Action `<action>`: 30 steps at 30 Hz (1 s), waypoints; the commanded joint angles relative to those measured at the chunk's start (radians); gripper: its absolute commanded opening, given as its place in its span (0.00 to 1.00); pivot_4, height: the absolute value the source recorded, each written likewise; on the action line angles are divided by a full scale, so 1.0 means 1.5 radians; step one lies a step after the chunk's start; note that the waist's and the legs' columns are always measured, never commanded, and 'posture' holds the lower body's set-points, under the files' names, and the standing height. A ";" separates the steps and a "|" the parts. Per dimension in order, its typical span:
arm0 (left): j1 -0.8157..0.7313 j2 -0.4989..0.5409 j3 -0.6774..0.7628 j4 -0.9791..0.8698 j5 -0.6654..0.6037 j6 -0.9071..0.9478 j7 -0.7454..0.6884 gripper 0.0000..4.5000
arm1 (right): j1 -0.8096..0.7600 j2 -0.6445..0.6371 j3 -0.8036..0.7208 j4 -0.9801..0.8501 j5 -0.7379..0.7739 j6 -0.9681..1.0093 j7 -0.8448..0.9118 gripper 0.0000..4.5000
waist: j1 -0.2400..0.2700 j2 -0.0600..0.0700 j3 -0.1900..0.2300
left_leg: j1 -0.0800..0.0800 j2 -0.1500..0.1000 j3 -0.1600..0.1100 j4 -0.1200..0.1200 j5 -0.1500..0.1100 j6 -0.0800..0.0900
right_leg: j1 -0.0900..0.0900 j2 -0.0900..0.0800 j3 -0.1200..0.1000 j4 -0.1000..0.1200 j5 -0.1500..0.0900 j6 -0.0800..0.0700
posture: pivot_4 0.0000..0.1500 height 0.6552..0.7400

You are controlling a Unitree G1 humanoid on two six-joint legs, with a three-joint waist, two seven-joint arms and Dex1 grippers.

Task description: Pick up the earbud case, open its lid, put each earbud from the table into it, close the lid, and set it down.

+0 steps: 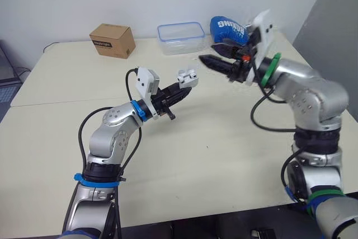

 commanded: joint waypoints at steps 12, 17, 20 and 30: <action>-0.020 0.005 0.007 -0.014 -0.006 -0.010 -0.011 0.16 | -0.017 -0.023 0.028 0.042 -0.010 -0.064 0.036 0.48 | 0.000 0.000 0.000 | 0.000 0.000 0.000 0.000 0.000 0.000 | 0.000 0.000 0.000 0.000 0.000 0.000 | 1.00 1.00; -0.021 0.004 0.007 -0.015 -0.005 -0.011 -0.010 0.16 | -0.010 -0.020 0.028 0.030 -0.005 -0.058 0.030 0.39 | 0.000 0.000 0.000 | 0.000 0.000 0.000 0.000 0.000 0.000 | 0.000 0.000 0.000 0.000 0.000 0.000 | 1.00 1.00; -0.019 0.003 0.007 -0.017 -0.005 -0.011 -0.008 0.16 | -0.008 -0.020 0.035 0.005 0.003 -0.051 0.033 0.18 | 0.000 0.000 0.000 | 0.000 0.000 0.000 0.000 0.000 0.000 | 0.000 0.000 0.000 0.000 0.000 0.000 | 1.00 1.00; -0.013 0.006 0.009 -0.021 -0.004 -0.013 -0.006 0.16 | 0.025 -0.037 0.097 -0.132 0.031 0.000 0.063 0.01 | 0.000 0.000 0.000 | 0.000 0.000 0.000 0.000 0.000 0.000 | 0.000 0.000 0.000 0.000 0.000 0.000 | 1.00 1.00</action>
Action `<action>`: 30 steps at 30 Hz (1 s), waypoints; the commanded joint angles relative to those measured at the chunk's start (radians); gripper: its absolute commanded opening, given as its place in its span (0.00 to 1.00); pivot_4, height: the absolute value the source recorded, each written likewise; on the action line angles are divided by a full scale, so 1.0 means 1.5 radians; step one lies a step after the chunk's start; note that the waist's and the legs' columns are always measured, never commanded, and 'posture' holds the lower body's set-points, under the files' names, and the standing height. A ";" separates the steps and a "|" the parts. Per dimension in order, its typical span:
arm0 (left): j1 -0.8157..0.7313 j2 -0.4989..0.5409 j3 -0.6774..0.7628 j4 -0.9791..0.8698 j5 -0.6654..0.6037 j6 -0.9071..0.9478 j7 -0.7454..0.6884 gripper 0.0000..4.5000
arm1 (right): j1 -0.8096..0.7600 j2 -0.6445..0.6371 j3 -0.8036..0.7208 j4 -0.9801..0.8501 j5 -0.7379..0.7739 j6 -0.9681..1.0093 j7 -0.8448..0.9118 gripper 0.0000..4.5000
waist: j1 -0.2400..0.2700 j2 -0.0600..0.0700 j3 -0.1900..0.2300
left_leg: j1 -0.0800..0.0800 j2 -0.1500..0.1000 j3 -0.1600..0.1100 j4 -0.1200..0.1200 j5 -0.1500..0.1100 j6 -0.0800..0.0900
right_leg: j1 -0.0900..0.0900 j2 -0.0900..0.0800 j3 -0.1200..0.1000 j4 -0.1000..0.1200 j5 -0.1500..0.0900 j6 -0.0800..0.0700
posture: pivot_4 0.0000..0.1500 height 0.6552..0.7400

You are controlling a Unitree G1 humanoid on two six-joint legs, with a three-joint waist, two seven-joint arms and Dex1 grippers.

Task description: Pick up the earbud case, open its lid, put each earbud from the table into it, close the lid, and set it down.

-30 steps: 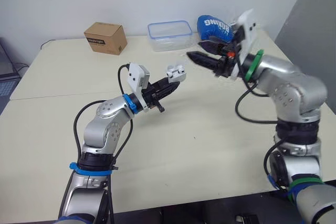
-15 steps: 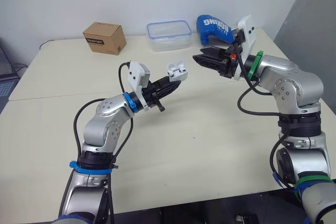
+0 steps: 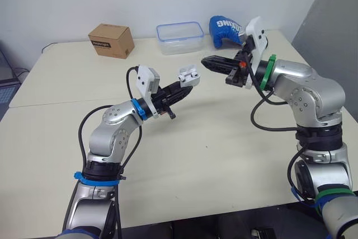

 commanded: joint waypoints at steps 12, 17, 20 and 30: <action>-0.012 0.001 0.005 -0.017 -0.001 -0.016 0.001 0.16 | 0.002 0.047 0.042 -0.109 0.045 0.079 -0.053 0.01 | 0.001 0.000 0.000 | 0.000 0.000 0.000 0.000 0.000 0.000 | 0.000 0.000 0.000 0.000 0.000 0.000 | 1.00 1.00; -0.013 -0.002 0.004 -0.015 0.000 -0.018 0.001 0.16 | -0.008 0.064 0.054 -0.085 0.030 0.068 -0.066 0.01 | 0.000 0.000 0.000 | 0.000 0.000 0.000 0.000 0.000 0.000 | 0.000 0.000 0.000 0.000 0.000 0.000 | 1.00 1.00; -0.015 -0.005 0.003 -0.014 0.000 -0.018 0.002 0.16 | -0.019 0.074 0.057 -0.063 0.021 0.059 -0.074 0.01 | 0.000 0.000 0.000 | 0.000 0.000 0.000 0.000 0.000 0.000 | 0.000 0.000 0.000 0.000 0.000 0.000 | 1.00 1.00; -0.012 -0.006 0.002 -0.019 0.000 -0.017 0.005 0.16 | -0.034 0.081 0.059 -0.038 0.014 0.048 -0.070 0.01 | 0.000 0.000 0.000 | 0.000 0.000 0.000 0.000 0.000 0.000 | 0.000 0.000 0.000 0.000 0.000 0.000 | 1.00 1.00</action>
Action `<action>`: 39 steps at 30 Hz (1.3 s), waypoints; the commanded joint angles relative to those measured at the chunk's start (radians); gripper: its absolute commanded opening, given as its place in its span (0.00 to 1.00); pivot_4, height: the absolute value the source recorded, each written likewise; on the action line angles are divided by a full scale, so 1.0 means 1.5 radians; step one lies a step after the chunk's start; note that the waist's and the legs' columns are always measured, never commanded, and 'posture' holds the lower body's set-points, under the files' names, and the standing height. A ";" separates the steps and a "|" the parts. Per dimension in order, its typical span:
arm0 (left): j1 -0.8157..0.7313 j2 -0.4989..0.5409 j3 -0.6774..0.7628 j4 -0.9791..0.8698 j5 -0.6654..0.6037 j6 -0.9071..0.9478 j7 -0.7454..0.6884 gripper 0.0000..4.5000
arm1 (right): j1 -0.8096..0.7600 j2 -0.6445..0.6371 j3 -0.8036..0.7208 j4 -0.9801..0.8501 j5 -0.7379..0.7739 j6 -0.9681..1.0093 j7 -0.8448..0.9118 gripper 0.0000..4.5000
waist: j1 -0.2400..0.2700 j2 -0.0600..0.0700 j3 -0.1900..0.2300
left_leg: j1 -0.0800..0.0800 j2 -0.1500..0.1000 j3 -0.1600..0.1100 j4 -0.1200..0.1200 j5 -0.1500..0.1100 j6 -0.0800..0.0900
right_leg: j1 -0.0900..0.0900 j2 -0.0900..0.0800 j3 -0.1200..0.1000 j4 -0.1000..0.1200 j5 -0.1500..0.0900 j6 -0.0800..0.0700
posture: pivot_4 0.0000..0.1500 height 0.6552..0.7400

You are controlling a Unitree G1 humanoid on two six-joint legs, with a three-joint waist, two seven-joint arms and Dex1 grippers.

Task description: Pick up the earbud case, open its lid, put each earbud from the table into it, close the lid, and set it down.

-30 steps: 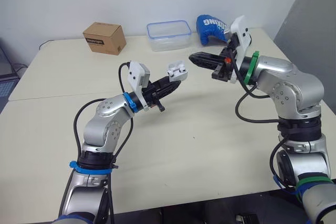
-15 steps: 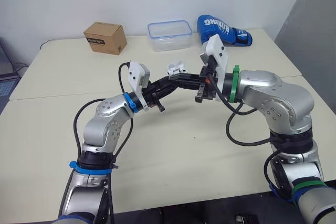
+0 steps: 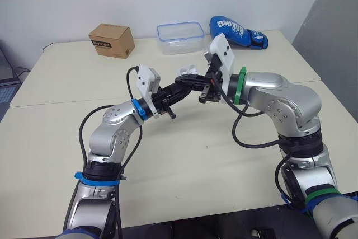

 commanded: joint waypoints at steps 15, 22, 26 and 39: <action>-0.013 0.000 0.003 -0.019 -0.004 -0.015 0.006 0.16 | -0.005 -0.019 -0.002 0.005 -0.014 -0.025 0.015 0.01 | 0.000 0.000 0.000 | 0.000 0.000 0.000 0.000 0.000 0.000 | 0.000 0.000 0.000 0.000 0.000 0.000 | 1.00 1.00; -0.013 0.001 0.003 -0.020 -0.006 -0.014 0.005 0.16 | 0.000 -0.021 -0.007 -0.003 -0.010 -0.022 0.021 0.01 | 0.000 0.000 0.000 | 0.000 0.000 0.000 0.000 0.000 0.000 | 0.000 0.000 0.000 0.000 0.000 0.000 | 1.00 1.00; -0.015 0.002 0.004 -0.018 -0.007 -0.014 0.004 0.16 | 0.001 -0.021 -0.003 0.002 -0.017 -0.020 0.017 0.01 | 0.000 0.000 0.000 | 0.000 0.000 0.000 0.000 0.000 0.000 | 0.000 0.000 0.000 0.000 0.000 0.000 | 1.00 1.00; -0.014 0.001 0.002 -0.020 -0.007 -0.014 0.004 0.16 | -0.006 -0.012 -0.019 0.024 -0.016 -0.013 0.000 0.01 | 0.000 0.000 0.000 | 0.000 0.000 0.000 0.000 0.000 0.000 | 0.000 0.000 0.000 0.000 0.000 0.000 | 1.00 1.00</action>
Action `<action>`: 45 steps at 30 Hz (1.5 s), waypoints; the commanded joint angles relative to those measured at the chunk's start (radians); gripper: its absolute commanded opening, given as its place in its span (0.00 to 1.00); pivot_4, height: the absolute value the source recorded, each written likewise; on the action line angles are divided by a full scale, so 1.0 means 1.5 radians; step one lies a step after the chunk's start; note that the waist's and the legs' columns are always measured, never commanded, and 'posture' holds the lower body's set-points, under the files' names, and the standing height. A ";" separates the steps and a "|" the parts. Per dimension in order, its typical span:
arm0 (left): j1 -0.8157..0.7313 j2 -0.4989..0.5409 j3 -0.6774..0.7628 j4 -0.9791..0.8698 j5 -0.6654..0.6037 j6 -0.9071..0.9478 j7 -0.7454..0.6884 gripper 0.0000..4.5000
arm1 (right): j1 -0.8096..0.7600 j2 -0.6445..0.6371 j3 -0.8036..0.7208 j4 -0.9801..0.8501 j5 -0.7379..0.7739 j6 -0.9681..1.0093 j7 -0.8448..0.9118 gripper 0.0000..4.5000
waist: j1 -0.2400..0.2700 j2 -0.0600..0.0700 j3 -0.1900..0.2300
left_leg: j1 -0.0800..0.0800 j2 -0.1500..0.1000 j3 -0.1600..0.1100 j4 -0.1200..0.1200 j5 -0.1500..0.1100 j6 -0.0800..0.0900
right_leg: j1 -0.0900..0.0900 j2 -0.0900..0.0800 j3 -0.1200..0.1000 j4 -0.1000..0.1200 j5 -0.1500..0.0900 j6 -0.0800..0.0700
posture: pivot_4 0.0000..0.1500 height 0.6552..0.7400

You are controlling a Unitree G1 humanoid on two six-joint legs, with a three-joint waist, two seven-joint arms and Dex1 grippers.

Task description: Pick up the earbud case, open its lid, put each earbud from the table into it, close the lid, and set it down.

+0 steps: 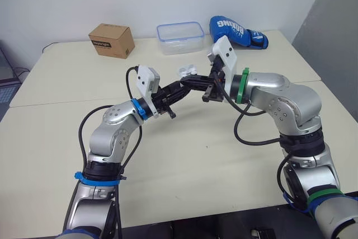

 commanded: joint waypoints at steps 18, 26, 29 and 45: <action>-0.010 0.002 0.002 -0.023 -0.007 -0.013 -0.008 0.16 | 0.008 -0.021 -0.028 -0.060 0.077 0.033 0.049 0.01 | 0.000 0.000 0.000 | 0.000 0.000 0.000 0.000 0.000 0.000 | 0.000 0.000 0.000 0.000 0.000 0.000 | 1.00 1.00; -0.008 0.003 0.004 -0.025 -0.007 -0.014 -0.011 0.16 | 0.018 -0.048 -0.030 -0.070 0.092 0.036 0.066 0.01 | 0.000 0.000 0.000 | 0.000 0.000 0.000 0.000 0.000 0.000 | 0.000 0.000 0.000 0.000 0.000 0.000 | 1.00 1.00; -0.006 0.007 0.006 -0.028 -0.010 -0.011 -0.016 0.16 | 0.033 -0.102 -0.023 -0.054 0.076 0.011 0.108 0.01 | 0.002 0.000 0.000 | 0.000 0.000 0.000 0.000 0.000 0.000 | 0.000 0.000 0.000 0.000 0.000 0.000 | 1.00 1.00; -0.023 0.052 0.001 -0.051 -0.095 0.079 -0.105 0.16 | -0.035 -0.124 0.029 0.261 -0.106 -0.211 0.184 0.01 | -0.004 0.000 0.000 | 0.000 0.000 0.001 0.000 0.000 0.000 | 0.000 0.000 0.000 0.000 0.000 0.000 | 1.00 1.00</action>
